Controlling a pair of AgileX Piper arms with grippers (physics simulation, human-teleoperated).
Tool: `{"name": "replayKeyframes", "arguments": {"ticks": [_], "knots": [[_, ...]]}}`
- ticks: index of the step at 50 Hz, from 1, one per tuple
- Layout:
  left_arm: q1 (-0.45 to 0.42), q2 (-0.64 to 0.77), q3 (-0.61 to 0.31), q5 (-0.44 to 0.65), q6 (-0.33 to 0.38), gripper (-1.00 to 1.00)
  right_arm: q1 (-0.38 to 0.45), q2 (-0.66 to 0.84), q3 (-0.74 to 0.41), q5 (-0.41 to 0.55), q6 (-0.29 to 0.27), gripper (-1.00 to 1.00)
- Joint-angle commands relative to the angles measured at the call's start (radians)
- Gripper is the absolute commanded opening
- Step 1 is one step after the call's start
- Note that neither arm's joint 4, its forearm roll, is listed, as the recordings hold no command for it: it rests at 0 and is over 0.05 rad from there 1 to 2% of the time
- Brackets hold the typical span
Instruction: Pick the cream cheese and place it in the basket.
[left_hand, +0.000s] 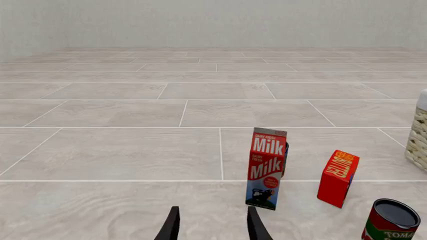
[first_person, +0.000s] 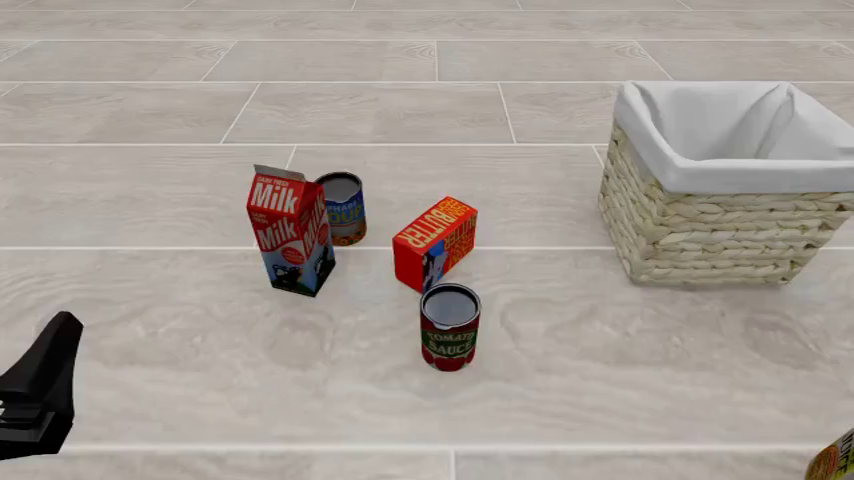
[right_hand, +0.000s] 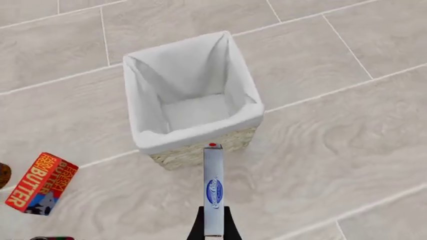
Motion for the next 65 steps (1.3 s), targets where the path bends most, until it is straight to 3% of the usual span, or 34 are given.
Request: {"name": "replayKeyframes", "arguments": {"ticks": [1,11,27,35,45,58,65], "knots": [[0.0,0.0,0.0,0.0,0.0,1.0,0.06,0.088,-0.101,0.001,-0.005,-1.0],[0.0,0.0,0.0,0.0,0.0,1.0,0.092,0.268,-0.262,-0.006,-0.022,-1.0],[0.0,0.0,0.0,0.0,0.0,1.0,0.122,0.428,-0.38,-0.003,-0.067,-1.0],[0.0,0.0,0.0,0.0,0.0,1.0,0.089,0.492,-0.383,-0.052,-0.066,-1.0],[0.0,0.0,0.0,0.0,0.0,1.0,0.117,0.526,-0.335,-0.113,-0.063,-1.0],[0.0,0.0,0.0,0.0,0.0,1.0,0.101,0.609,-0.427,-0.086,-0.076,-1.0],[0.0,0.0,0.0,0.0,0.0,1.0,0.135,0.647,-0.442,-0.077,-0.083,-1.0]]}}
